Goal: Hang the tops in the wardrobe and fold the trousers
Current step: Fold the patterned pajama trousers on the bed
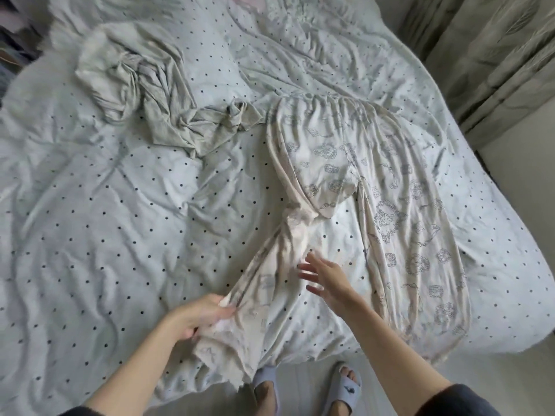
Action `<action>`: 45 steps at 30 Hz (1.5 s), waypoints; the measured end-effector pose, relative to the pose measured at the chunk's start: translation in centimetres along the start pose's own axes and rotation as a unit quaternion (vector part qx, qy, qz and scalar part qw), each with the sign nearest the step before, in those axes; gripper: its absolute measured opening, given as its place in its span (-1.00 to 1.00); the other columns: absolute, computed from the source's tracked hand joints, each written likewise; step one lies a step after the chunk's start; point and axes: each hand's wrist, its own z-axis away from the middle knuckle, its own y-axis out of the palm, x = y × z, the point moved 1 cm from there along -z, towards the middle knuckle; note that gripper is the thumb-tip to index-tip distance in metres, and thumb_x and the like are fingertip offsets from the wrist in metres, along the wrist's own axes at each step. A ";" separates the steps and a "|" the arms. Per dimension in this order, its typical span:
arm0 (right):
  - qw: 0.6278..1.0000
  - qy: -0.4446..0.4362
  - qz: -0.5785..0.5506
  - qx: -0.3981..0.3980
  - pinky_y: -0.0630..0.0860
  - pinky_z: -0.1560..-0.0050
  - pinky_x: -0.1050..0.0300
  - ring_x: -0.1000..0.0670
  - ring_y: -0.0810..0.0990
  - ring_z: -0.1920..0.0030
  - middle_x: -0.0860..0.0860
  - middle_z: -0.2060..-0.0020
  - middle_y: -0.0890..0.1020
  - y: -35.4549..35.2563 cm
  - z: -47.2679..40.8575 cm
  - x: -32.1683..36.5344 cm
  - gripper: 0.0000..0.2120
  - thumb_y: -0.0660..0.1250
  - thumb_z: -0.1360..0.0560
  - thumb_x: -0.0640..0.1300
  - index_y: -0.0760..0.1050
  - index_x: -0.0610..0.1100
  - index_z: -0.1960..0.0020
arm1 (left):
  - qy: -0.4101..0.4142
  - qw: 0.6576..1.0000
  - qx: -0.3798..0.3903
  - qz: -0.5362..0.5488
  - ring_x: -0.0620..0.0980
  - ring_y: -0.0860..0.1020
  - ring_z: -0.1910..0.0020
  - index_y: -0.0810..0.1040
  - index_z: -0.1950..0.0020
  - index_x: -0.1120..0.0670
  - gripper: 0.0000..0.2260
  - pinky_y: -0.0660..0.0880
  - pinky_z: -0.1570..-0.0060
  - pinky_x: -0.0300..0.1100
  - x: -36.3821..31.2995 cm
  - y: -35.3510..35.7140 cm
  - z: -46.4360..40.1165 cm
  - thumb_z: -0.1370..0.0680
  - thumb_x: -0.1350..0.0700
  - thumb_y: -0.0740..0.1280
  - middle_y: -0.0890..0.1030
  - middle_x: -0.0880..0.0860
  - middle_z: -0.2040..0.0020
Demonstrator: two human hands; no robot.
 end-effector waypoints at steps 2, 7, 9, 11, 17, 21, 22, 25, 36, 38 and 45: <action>1.000 0.001 0.028 -0.001 0.45 -0.03 0.07 0.01 0.60 -0.02 -0.04 -0.04 0.62 0.4 0.1 -0.8 -0.78 0.22 -0.58 -0.02 0.52 -0.12 -0.11 | -0.038 0.998 -0.020 -0.053 0.05 0.60 0.02 0.55 -0.09 0.23 -0.80 0.53 0.00 -0.15 2.1 0.2 -0.4 -0.57 0.13 0.29 0.63 0.14 -0.02; 0.998 -0.021 0.063 0.006 0.49 -0.09 0.04 -0.01 0.60 -0.03 -0.07 -0.04 0.62 1.7 -0.1 -1.4 -0.78 0.22 -0.59 -0.15 0.48 -0.15 -0.20 | 0.007 0.946 -0.275 -0.173 0.02 0.58 0.18 0.50 0.07 0.08 -0.97 0.42 0.30 -0.23 3.0 0.2 -1.1 -0.54 0.17 0.27 0.57 0.03 0.12; 0.997 -0.030 0.066 0.008 0.52 -0.06 0.07 -0.02 0.61 0.00 -0.08 0.01 0.63 2.3 -0.5 -1.5 -0.76 0.23 -0.58 -0.19 0.47 -0.19 -0.23 | 0.111 0.901 -0.375 -0.185 0.02 0.54 0.06 0.50 -0.05 0.09 -0.90 0.46 0.14 -0.18 2.1 0.8 -1.1 -0.54 0.17 0.28 0.53 0.04 -0.01; 0.999 -0.029 0.027 0.027 0.54 0.00 0.10 -0.04 0.63 0.05 -0.07 0.07 0.64 3.0 -0.8 -1.7 -0.74 0.23 -0.58 -0.23 0.47 -0.22 -0.25 | 0.203 0.891 -0.369 -0.167 0.02 0.53 0.02 0.50 -0.09 0.11 -0.86 0.45 0.09 -0.18 0.6 2.2 -1.0 -0.55 0.13 0.30 0.53 0.07 -0.05; 0.991 -0.035 -0.037 0.122 0.54 0.06 0.14 -0.08 0.65 -0.03 -0.13 -0.05 0.64 4.0 0.3 -1.8 -0.75 0.09 -0.63 -0.27 0.47 -0.21 -0.22 | 0.150 0.875 -0.366 -0.281 0.08 0.51 -0.02 0.42 -0.20 0.11 -0.64 0.46 0.17 -0.10 -0.8 6.1 -2.5 -0.52 -0.08 0.31 0.46 0.07 -0.12; 0.997 -0.040 -0.014 0.058 0.52 -0.11 0.05 -0.05 0.63 0.00 -0.13 -0.03 0.63 2.9 0.6 -2.0 -0.77 0.11 -0.62 -0.26 0.48 -0.20 -0.20 | 0.143 0.965 -0.218 -0.017 0.00 0.43 0.33 0.49 0.11 0.15 -0.79 0.31 0.33 -0.18 -0.5 3.9 -2.8 -0.57 0.01 0.25 0.49 0.09 0.28; 0.998 -0.035 -0.020 0.042 0.52 -0.10 0.06 -0.04 0.62 0.02 -0.12 0.00 0.62 2.5 0.5 -2.2 -0.78 0.12 -0.62 -0.25 0.47 -0.20 -0.20 | 0.129 0.977 -0.141 0.091 0.00 0.45 0.31 0.51 0.15 0.13 -0.82 0.33 0.28 -0.16 -0.3 3.2 -2.2 -0.57 0.06 0.25 0.48 0.09 0.28; 0.999 -0.023 -0.014 0.026 0.50 -0.03 0.07 -0.02 0.61 0.03 -0.06 0.05 0.63 2.7 0.8 -2.5 -0.86 0.18 -0.61 -0.16 0.51 -0.12 -0.06 | 0.082 0.975 -0.010 0.205 -0.05 0.52 0.34 0.51 0.17 0.12 -0.85 0.45 0.31 -0.21 0.6 1.4 0.4 -0.59 0.19 0.22 0.55 0.07 0.28; 0.999 -0.023 0.028 0.008 0.26 0.35 0.19 -0.02 0.48 0.34 -0.06 0.35 0.47 5.2 -0.8 -2.6 -0.74 0.26 -0.56 -0.23 0.33 -0.13 0.29 | 0.183 0.933 -0.298 -0.086 -0.08 0.52 0.02 0.59 -0.12 0.09 -0.79 0.37 0.04 -0.27 1.8 -0.3 -0.7 -0.56 0.03 0.30 0.60 0.00 -0.03; 1.000 -0.018 -0.002 0.018 0.29 0.39 0.21 0.00 0.45 0.41 -0.09 0.37 0.48 5.8 -0.8 -2.7 -0.75 0.28 -0.54 -0.28 0.32 -0.15 0.28 | 0.224 0.924 -0.287 -0.118 -0.07 0.50 0.06 0.55 -0.14 0.06 -0.73 0.36 0.10 -0.27 0.3 1.4 -1.0 -0.52 -0.05 0.34 0.54 0.00 0.00; 0.999 -0.034 0.025 0.006 0.34 0.09 0.09 -0.01 0.50 0.14 -0.09 0.18 0.56 4.2 0.4 -2.9 -0.86 0.36 -0.48 -0.16 0.40 -0.17 0.14 | 0.209 0.932 -0.291 0.050 -0.05 0.47 0.27 0.46 0.22 0.05 -0.84 0.33 0.30 -0.29 -1.6 2.9 -1.8 -0.56 0.14 0.30 0.53 0.01 0.27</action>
